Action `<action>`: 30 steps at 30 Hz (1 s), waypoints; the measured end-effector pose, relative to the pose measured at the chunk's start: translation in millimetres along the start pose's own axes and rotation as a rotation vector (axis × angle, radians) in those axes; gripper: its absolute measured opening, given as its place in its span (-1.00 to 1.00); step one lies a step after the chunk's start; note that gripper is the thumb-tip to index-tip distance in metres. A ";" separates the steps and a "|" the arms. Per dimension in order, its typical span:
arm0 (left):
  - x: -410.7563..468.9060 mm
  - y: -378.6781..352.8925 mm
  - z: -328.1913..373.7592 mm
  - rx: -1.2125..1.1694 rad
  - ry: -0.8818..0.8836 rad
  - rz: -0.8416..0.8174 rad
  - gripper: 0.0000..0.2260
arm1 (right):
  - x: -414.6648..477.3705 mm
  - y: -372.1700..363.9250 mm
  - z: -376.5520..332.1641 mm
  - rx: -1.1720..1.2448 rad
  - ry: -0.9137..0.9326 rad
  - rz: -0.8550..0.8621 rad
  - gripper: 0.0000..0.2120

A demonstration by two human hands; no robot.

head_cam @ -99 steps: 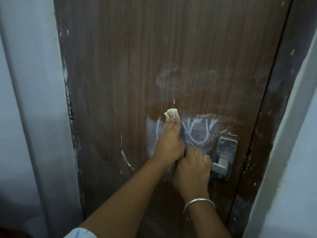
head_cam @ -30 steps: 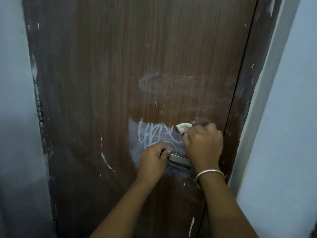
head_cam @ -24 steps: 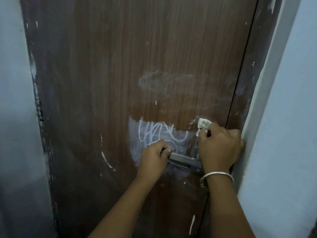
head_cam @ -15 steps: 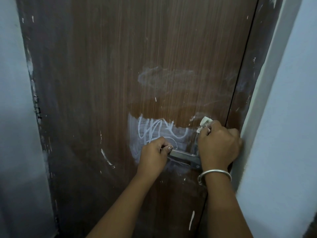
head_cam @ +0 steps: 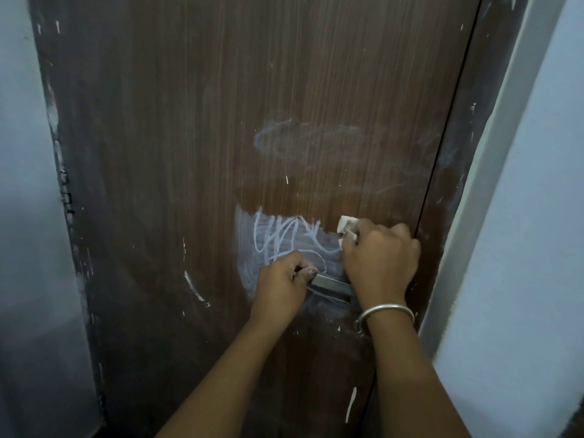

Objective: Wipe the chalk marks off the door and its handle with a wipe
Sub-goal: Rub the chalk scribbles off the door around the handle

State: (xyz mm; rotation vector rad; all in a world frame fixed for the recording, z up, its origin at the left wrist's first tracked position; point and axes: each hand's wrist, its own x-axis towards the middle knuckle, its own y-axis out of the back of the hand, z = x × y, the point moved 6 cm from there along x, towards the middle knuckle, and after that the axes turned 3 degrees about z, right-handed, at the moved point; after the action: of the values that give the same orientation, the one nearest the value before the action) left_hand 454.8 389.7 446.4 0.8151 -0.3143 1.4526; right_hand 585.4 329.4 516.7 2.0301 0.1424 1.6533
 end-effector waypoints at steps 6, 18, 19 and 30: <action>0.7 -1.2 -3.5 -0.009 0.008 -0.018 -0.74 | 4.6 10.4 12.0 0.090 -0.175 0.179 -0.84; 0.6 -2.4 -5.3 -0.018 0.006 -0.002 -0.78 | -17.2 7.7 3.2 0.007 -0.176 0.108 -0.87; 0.5 -2.5 -5.8 -0.015 0.010 -0.002 -0.79 | -17.0 6.7 2.8 0.006 -0.171 0.100 -0.89; -1.4 -2.4 -4.4 -0.026 0.013 0.025 -0.73 | -17.8 -7.2 -3.1 -0.043 -0.076 -0.021 -0.92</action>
State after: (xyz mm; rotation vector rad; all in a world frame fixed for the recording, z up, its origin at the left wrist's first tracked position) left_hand 455.6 391.7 441.7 0.7825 -0.3341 1.4743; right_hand 579.7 329.6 498.1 2.0493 0.1000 1.5510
